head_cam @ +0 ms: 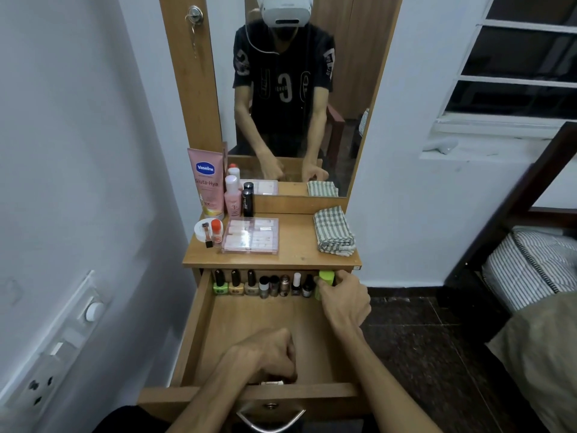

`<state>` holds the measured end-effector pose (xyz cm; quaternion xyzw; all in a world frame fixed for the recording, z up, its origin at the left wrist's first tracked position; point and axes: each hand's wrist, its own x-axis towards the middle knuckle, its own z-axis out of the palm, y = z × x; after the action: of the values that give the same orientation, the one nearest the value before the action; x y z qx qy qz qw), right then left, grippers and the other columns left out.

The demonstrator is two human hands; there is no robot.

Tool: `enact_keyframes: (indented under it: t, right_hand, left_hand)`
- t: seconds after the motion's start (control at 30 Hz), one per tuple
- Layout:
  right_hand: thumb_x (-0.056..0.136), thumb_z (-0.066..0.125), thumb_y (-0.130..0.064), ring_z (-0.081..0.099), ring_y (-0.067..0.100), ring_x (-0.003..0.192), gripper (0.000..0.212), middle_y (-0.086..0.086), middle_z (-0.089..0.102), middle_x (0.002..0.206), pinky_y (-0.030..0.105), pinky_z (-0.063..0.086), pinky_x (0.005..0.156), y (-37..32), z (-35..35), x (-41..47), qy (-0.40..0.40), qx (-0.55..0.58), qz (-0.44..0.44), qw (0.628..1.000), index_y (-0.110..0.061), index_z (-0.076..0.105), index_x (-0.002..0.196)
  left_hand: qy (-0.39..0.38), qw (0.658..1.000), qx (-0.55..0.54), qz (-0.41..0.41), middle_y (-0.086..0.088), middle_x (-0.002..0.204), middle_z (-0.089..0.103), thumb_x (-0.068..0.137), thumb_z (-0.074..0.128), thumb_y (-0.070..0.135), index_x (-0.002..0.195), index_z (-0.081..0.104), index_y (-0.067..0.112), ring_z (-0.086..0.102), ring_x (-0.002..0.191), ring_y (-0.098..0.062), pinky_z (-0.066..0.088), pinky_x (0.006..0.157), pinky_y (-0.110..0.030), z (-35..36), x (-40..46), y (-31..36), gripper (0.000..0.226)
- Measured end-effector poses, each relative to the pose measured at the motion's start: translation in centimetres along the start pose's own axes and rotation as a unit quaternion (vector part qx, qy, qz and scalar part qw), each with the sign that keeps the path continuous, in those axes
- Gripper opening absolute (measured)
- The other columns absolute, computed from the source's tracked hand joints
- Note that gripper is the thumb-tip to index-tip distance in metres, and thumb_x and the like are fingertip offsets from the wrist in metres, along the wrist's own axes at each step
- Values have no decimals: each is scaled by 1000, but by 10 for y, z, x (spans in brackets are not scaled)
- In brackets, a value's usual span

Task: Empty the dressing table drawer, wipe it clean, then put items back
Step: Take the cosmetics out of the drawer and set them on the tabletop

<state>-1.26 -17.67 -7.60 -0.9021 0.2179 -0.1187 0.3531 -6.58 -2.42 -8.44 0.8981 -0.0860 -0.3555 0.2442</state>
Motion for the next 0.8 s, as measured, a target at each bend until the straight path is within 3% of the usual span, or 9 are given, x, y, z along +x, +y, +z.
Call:
enact_keyframes:
  t: [0.17, 0.33, 0.43, 0.6, 0.8]
  right_hand:
    - [79, 73, -52, 69, 22, 81, 27, -6, 72, 79, 32, 55, 70, 2, -2, -4, -9, 3, -19, 1000, -28, 75, 89]
    - [78, 78, -45, 56, 14, 67, 20, -17, 56, 64, 29, 44, 65, 3, -21, -19, -4, 29, -34, 999, -31, 63, 76]
    - [76, 79, -42, 56, 2, 63, 18, -15, 60, 61, 25, 42, 59, -2, -33, -24, 4, 60, -57, 997, -30, 66, 77]
    - [74, 77, -44, 59, 5, 60, 19, -8, 62, 58, 25, 44, 56, -41, -50, -19, 17, 120, -113, 986, -26, 71, 72]
    - [78, 77, -44, 59, 6, 60, 20, -10, 63, 58, 25, 43, 56, -119, -37, 19, 11, 165, -187, 968, -26, 73, 70]
  left_hand:
    - [-20, 1000, -9, -9, 5, 90, 76, 79, 73, 15, 90, 80, 18, 69, 85, -9, 60, 76, -27, 1, -3, 5, 13]
    - [-22, 1000, -12, -16, 2, 96, 77, 79, 74, 18, 90, 79, 19, 70, 92, -12, 61, 82, -32, 2, -6, 2, 13]
    - [-21, 1000, -11, -13, 5, 93, 74, 80, 74, 18, 89, 79, 20, 68, 91, -12, 58, 77, -28, 4, -8, 3, 11]
    - [-24, 1000, -2, 10, 6, 89, 73, 82, 72, 16, 94, 80, 18, 66, 80, -7, 52, 64, -21, 6, -10, 6, 15]
    - [-18, 999, -10, 28, 7, 84, 75, 78, 71, 19, 92, 79, 19, 71, 83, -10, 56, 68, -23, 4, -12, 0, 17]
